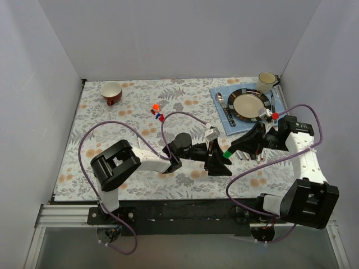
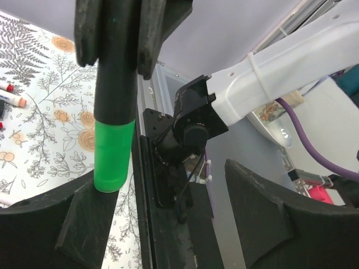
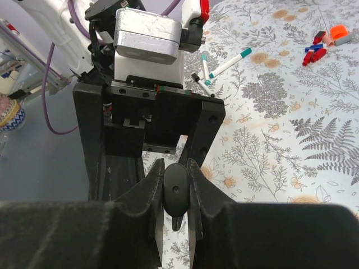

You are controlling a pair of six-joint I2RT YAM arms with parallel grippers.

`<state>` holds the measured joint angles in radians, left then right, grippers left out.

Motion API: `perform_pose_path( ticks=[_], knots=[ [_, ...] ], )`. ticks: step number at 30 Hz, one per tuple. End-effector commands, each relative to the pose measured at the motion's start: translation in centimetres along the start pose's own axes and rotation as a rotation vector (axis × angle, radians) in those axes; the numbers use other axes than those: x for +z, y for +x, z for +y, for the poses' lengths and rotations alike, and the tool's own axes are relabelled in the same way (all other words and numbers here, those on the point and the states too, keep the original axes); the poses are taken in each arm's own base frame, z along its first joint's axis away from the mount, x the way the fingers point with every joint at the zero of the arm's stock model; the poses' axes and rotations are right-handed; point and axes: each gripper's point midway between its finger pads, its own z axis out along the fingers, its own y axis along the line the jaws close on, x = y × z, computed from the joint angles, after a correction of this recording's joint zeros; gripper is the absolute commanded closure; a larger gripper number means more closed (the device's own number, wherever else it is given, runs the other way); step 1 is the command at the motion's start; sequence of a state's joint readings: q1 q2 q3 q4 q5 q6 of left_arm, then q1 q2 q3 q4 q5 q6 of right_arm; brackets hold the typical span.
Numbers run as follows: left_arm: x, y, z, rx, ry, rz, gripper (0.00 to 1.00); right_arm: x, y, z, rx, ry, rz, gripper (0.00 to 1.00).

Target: Open the pen caps

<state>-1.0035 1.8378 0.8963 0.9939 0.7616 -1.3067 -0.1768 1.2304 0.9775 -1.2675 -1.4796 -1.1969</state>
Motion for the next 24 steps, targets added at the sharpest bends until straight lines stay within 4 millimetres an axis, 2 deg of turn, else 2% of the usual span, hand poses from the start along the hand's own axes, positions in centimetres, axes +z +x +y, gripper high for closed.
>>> perform_pose_path(
  ticks=[1,5,8,10,14,24],
  knots=[
    [0.5,-2.8,-1.2,0.132,0.014,-0.019,0.27,0.7,-4.4,3.0,-0.05,-0.093,-0.162,0.99],
    [0.6,-3.2,-0.8,0.149,-0.008,-0.022,0.27,0.7,-5.3,4.0,-0.095,-0.1,-0.16,0.99],
    [0.4,-2.9,-0.7,0.154,-0.018,-0.005,0.27,0.7,-6.6,4.9,-0.141,-0.106,-0.156,0.99],
    [0.1,-2.3,0.0,0.156,-0.055,0.01,0.27,0.6,-7.1,5.4,-0.159,-0.109,-0.154,0.99],
    [-0.5,-2.8,-0.5,0.194,-0.051,-0.007,0.26,0.7,-6.3,6.0,-0.161,-0.113,-0.153,0.99],
    [0.0,-6.2,-3.7,0.333,0.062,-0.081,0.27,0.8,-4.6,6.3,-0.154,-0.131,-0.144,0.99]
  ],
)
